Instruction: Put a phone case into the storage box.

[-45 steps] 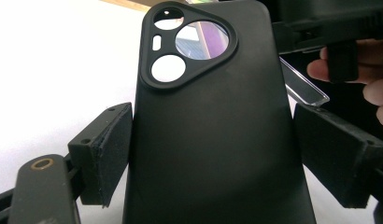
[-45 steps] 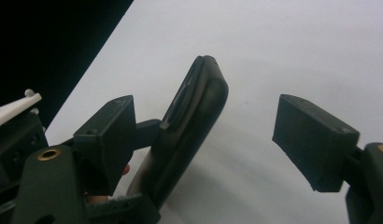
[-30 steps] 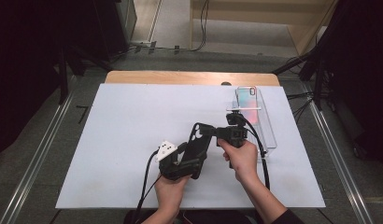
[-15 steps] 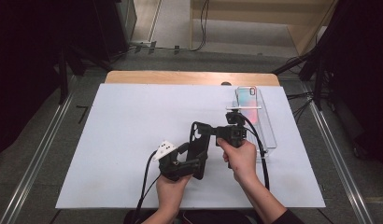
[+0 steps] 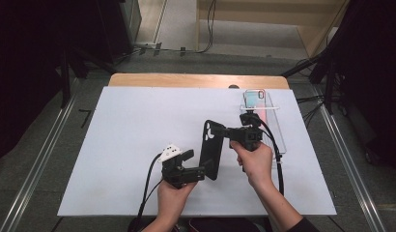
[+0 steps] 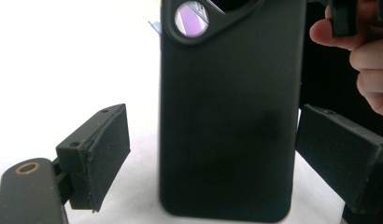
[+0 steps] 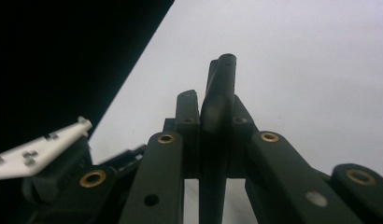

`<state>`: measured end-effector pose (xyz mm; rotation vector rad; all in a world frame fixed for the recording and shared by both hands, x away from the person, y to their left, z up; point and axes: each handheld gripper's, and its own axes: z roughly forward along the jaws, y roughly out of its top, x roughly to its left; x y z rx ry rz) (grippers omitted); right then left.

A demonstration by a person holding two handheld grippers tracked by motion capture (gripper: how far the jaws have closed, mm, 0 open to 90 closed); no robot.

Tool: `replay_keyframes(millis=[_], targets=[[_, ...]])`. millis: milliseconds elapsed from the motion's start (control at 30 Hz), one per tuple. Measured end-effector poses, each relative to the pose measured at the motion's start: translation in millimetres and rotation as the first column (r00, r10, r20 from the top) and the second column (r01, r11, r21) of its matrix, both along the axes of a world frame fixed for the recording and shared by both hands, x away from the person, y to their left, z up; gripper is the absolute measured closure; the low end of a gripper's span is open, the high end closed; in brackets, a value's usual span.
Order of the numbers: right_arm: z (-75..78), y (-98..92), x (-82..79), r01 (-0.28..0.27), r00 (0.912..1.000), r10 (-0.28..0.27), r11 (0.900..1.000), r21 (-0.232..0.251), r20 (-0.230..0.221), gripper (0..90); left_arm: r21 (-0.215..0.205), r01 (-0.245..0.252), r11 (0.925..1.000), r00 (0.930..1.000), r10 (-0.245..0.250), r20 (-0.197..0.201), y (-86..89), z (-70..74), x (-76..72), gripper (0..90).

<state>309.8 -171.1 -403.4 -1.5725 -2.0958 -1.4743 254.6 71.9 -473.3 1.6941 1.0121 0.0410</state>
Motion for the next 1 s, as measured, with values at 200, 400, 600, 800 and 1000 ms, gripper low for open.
replay_keyframes(millis=[200, 400, 600, 800, 1000], targets=[[3.2, -4.5, -7.3, -0.098, 0.9893, 0.105, 0.992, -0.075, 0.101, 77.8, 0.046, 0.089, 0.9950, 0.9959, -0.089, -0.015, 7.0, 13.9, 6.8, 13.7], [6.0, -12.1, -11.6, -0.213, 0.9523, 0.226, 0.974, -0.084, 0.206, 77.8, 0.074, 0.199, 0.9772, 0.9799, -0.198, -0.029, 16.0, 24.7, 18.1, 15.4], [4.9, -14.0, -12.4, -0.319, 0.9132, 0.329, 0.944, -0.080, 0.240, 77.8, 0.063, 0.281, 0.9576, 0.9596, -0.281, -0.007, 26.6, 33.7, 29.2, 17.1], [0.8, -15.6, -9.4, -0.412, 0.8759, 0.414, 0.909, -0.063, 0.248, 77.7, 0.061, 0.386, 0.9205, 0.9222, -0.387, 0.002, 35.1, 39.7, 43.2, 19.3], [-1.7, -13.7, -9.1, -0.487, 0.8323, 0.492, 0.869, -0.087, 0.256, 77.7, 0.073, 0.480, 0.8744, 0.8758, -0.482, 0.021, 40.5, 44.1, 53.0, 19.3]])
